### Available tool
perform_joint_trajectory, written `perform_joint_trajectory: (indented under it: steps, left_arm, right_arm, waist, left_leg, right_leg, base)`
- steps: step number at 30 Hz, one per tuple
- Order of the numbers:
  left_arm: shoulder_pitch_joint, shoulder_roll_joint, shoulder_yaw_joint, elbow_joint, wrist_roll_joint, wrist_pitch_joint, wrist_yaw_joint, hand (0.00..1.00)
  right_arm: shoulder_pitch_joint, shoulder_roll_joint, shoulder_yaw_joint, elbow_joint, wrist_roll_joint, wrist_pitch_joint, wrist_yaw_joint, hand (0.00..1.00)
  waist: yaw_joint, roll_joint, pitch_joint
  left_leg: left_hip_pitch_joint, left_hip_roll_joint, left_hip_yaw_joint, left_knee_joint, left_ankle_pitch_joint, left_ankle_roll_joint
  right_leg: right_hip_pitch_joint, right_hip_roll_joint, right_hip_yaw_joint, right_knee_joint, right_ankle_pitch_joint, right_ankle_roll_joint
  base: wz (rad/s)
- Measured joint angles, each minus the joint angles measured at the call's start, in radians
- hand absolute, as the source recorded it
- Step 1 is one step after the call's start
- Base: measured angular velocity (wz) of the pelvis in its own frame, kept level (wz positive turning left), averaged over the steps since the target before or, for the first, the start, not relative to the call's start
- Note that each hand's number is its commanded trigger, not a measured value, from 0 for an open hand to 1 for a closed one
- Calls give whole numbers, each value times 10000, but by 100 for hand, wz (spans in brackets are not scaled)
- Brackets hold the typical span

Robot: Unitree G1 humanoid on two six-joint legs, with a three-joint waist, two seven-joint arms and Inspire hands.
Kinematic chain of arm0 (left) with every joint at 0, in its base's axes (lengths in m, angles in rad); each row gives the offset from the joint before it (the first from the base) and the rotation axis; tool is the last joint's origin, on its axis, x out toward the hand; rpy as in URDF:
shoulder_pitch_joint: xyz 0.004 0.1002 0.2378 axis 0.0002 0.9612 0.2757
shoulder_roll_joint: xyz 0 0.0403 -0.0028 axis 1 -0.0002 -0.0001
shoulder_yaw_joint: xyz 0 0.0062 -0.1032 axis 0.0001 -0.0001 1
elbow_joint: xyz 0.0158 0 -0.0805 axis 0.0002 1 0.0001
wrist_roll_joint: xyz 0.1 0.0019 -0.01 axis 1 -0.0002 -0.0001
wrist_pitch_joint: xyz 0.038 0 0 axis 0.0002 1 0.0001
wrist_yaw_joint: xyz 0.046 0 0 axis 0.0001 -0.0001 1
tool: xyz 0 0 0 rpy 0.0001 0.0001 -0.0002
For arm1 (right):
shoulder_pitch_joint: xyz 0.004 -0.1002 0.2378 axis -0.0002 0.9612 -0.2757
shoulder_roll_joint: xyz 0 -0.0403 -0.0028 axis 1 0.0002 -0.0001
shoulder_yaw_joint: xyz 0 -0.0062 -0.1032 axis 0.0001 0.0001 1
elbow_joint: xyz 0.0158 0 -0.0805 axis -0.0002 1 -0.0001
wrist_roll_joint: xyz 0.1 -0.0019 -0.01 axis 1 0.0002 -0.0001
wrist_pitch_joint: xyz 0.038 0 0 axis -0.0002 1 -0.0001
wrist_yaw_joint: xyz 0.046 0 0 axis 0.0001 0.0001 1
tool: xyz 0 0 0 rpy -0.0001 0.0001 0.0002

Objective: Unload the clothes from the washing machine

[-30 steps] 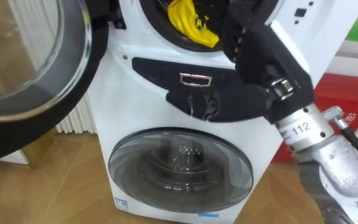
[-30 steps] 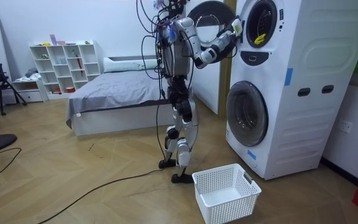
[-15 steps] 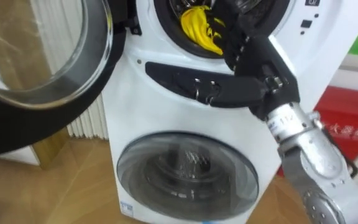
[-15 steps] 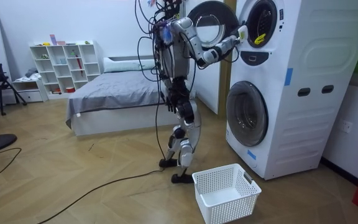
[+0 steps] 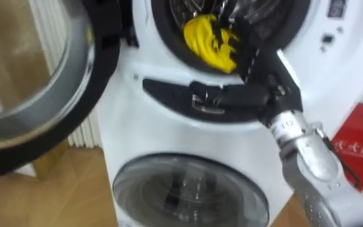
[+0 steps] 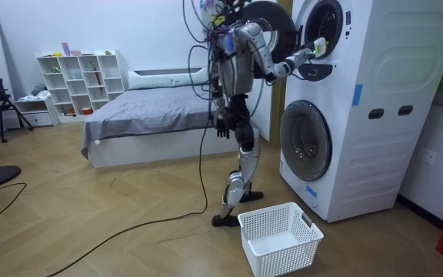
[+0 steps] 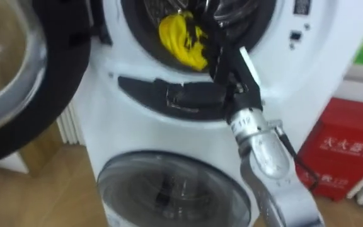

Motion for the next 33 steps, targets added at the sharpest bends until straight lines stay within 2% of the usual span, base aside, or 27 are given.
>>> perform_joint_trajectory:
  steps: [2, 3, 4, 5, 6, 7, 8, 9, 10, 11, 12, 13, 14, 15, 16, 17, 18, 19, 20, 23, 27, 33]
  left_arm:
    - [-118, 16, 205, 6, -101, 81, -9, 0]
    - [-191, 15, 199, 11, -119, 146, -15, 0]
    - [-399, 17, 197, 17, -213, 219, -19, 0]
    - [-628, 18, 181, 18, -322, 220, -21, 0]
    - [-767, 19, 144, 15, -386, 213, -21, 0]
    - [-986, 29, 121, 12, -391, 210, -19, 0]
    - [-1128, 61, 86, 2, -408, 208, -6, 0]
    - [-1171, 76, 46, -27, -412, 212, 25, 0]
    - [-1223, 97, -79, -245, -383, 217, 103, 0]
    - [-1233, 98, -121, -395, -373, 213, 107, 0]
    - [-1204, 103, -211, -692, -376, 201, 111, 0]
    - [-1130, 99, -210, -841, -356, 163, 104, 0]
    - [-961, 165, -193, -857, -360, 138, 104, 0]
    - [-950, 185, -207, -858, -355, 139, 104, 0]
    - [-939, 175, -286, -853, -353, 121, 103, 0]
    - [-834, 160, -374, -843, -353, 129, 103, 0]
    - [-779, 160, -390, -852, -354, 132, 105, 0]
    - [-571, 190, -460, -853, -354, 150, 109, 0]
    - [-269, 202, -452, -853, -339, 160, 111, 0]
    - [361, 206, -427, -852, -6, 233, 110, 0]
    - [611, 142, -278, -853, 183, 259, 109, 0]
    - [562, 8, -120, -863, 209, 308, 89, 0]
  right_arm:
    - [216, -167, 354, -515, 324, -143, 124, 0]
    - [299, -233, 451, -608, 363, -254, 164, 0]
    - [471, -351, 602, -684, 338, -462, 182, 0]
    - [591, -442, 667, -684, 358, -660, 279, 0]
    - [629, -498, 688, -693, 360, -731, 303, 0]
    - [634, -565, 737, -663, 352, -773, 309, 0]
    - [634, -550, 787, -469, 342, -822, 342, 0]
    - [639, -541, 790, -325, 327, -864, 350, 0]
    - [691, -550, 776, -142, 263, -924, 344, 0]
    - [714, -562, 742, -96, 190, -923, 343, 0]
    - [723, -547, 675, -23, 50, -851, 351, 0]
    - [713, -511, 668, 3, -88, -708, 385, 0]
    - [703, -392, 663, -5, -124, -548, 447, 0]
    - [701, -383, 660, 0, -159, -485, 445, 0]
    - [657, -389, 602, 8, -235, -361, 375, 0]
    - [569, -389, 599, 33, -228, -242, 238, 0]
    - [537, -389, 599, 66, -216, -210, 205, 0]
    - [531, -406, 591, 140, -200, -194, 120, 0]
    - [599, -417, 594, 66, -171, -171, 65, 0]
    - [625, -416, 598, -61, 253, -27, 43, 0]
    - [611, -461, 560, -287, 795, 137, -90, 0]
    - [610, -705, 443, -1383, 1352, 892, -226, 0]
  waist:
    - [-194, 70, 63]
    - [-341, 77, 76]
    - [-517, 76, 88]
    - [-612, 93, 145]
    - [-607, 100, 179]
    - [-619, 129, 206]
    - [-649, 194, 230]
    - [-696, 241, 240]
    - [-822, 345, 214]
    - [-869, 416, 218]
    - [-862, 600, 220]
    - [-841, 773, 186]
    - [-909, 826, 148]
    - [-967, 793, 131]
    - [-1025, 759, 122]
    - [-1054, 722, 100]
    - [-1068, 679, 73]
    - [-1089, 598, 11]
    - [-1108, 554, -16]
    - [-1078, 531, -20]
    - [-1074, 525, -14]
    - [-1207, 548, -18]
  left_leg:
    - [82, -310, 187, 319, -529, 107]
    - [109, -378, 192, 324, -602, 160]
    - [311, -479, 299, 247, -707, 279]
    - [566, -579, 428, 207, -780, 390]
    - [630, -620, 476, 209, -854, 478]
    - [795, -640, 666, 214, -1083, 582]
    - [952, -673, 718, 273, -1260, 656]
    - [1038, -689, 716, 299, -1337, 715]
    - [1186, -630, 616, 310, -1452, 780]
    - [1217, -588, 518, 316, -1471, 809]
    - [1230, -579, -38, 269, -1463, 872]
    - [1247, -540, -538, 95, -1348, 947]
    - [1291, -477, -820, -38, -1246, 933]
    - [1296, -493, -949, -96, -1192, 942]
    - [1263, -555, -1150, -110, -1144, 961]
    - [1247, -700, -1422, -101, -1138, 960]
    - [1247, -797, -1527, -102, -1138, 961]
    - [1270, -883, -1564, -98, -1129, 960]
    - [1333, -952, -1629, -102, -1119, 947]
    - [1443, -971, -1666, -95, -1117, 942]
    - [1434, -955, -1767, -123, -1088, 895]
    - [1285, -938, -1929, -178, -999, 753]
  right_leg:
    - [154, -341, 36, 423, -300, 533]
    - [112, -423, 23, 684, -371, 658]
    - [-123, -650, 20, 1470, -535, 950]
    - [-448, -897, 22, 2397, -587, 1043]
    - [-636, -999, 12, 2853, -584, 1051]
    - [-989, -1230, -13, 3712, -526, 1150]
    - [-1101, -1308, -46, 4270, -337, 1271]
    - [-1152, -1306, -105, 4428, -198, 1274]
    - [-1286, -1246, -84, 4749, 169, 1222]
    - [-1439, -1187, -41, 4952, 354, 1214]
    - [-1687, -872, 83, 4802, 136, 1112]
    - [-1917, -503, 133, 3956, -127, 954]
    - [-1966, -174, 96, 2832, -139, 899]
    - [-1992, -84, 93, 2297, -128, 888]
    - [-2037, 36, 143, 1396, -24, 785]
    - [-2091, 125, 330, 791, 226, 700]
    - [-2101, 125, 395, 524, 358, 655]
    - [-2065, 104, 573, 301, 795, 630]
    - [-1941, 116, 602, 124, 1126, 594]
    - [-1693, 110, 578, -225, 1704, 586]
    - [-1722, 112, 436, -255, 1792, 508]
    - [-1803, 126, 192, -352, 1844, 421]
  base:
    - [-13]
    - [0]
    - [0]
    - [-9]
    - [-31]
    - [-44]
    - [-41]
    - [-24]
    - [-7]
    - [-18]
    - [-53]
    - [-59]
    - [-40]
    - [6]
    - [25]
    - [27]
    - [32]
    - [31]
    - [27]
    - [6]
    - [9]
    - [9]
